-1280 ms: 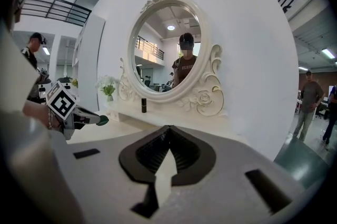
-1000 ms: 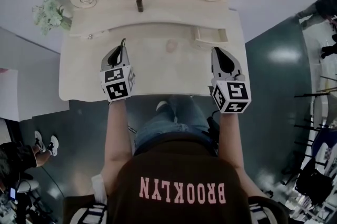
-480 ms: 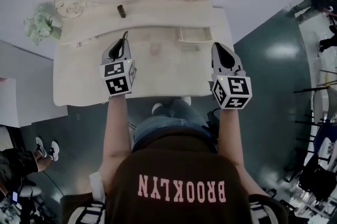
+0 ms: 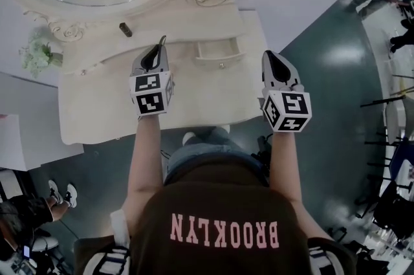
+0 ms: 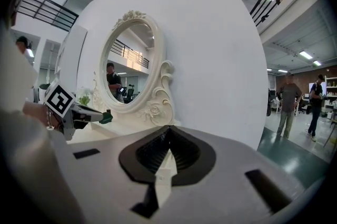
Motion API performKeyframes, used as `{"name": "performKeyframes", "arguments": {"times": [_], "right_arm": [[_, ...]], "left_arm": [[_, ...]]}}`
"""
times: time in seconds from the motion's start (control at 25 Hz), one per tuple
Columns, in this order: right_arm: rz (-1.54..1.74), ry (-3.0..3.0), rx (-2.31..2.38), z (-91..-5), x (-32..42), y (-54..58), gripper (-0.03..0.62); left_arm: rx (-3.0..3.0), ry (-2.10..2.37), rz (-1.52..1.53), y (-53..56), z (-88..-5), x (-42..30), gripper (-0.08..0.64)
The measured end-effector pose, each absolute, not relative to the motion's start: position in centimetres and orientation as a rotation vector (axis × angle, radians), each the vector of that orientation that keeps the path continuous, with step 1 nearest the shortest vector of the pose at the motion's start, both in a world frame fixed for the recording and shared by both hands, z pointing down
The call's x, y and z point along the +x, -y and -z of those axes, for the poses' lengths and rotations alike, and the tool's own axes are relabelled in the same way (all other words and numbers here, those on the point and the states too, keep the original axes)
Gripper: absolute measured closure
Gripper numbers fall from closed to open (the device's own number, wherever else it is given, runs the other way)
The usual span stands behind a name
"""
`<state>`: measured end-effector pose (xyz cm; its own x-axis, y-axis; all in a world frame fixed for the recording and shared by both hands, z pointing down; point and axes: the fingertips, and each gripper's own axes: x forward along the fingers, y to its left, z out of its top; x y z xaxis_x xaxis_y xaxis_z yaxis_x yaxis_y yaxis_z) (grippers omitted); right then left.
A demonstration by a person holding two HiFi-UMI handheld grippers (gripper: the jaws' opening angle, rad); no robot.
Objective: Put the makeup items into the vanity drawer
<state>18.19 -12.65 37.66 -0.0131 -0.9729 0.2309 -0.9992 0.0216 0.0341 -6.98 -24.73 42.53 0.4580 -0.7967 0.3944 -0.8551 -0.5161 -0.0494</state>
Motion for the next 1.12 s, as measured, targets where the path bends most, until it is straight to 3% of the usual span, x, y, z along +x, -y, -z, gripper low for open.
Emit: {"name": "performKeyframes", "arguments": {"times": [0.64,1.12], "right_arm": [[-0.288,1.956,2.146,-40.5,29.1,9.8,0.595],[-0.410,1.896,2.117,-44.4,31.2,7.9,0.595]], "left_arm": [[2.619,1.271,-0.616,24.6,-45.1,5.8,0.537],[2.510,1.200,-0.646,22.9,-50.0,7.5,0.535]]}}
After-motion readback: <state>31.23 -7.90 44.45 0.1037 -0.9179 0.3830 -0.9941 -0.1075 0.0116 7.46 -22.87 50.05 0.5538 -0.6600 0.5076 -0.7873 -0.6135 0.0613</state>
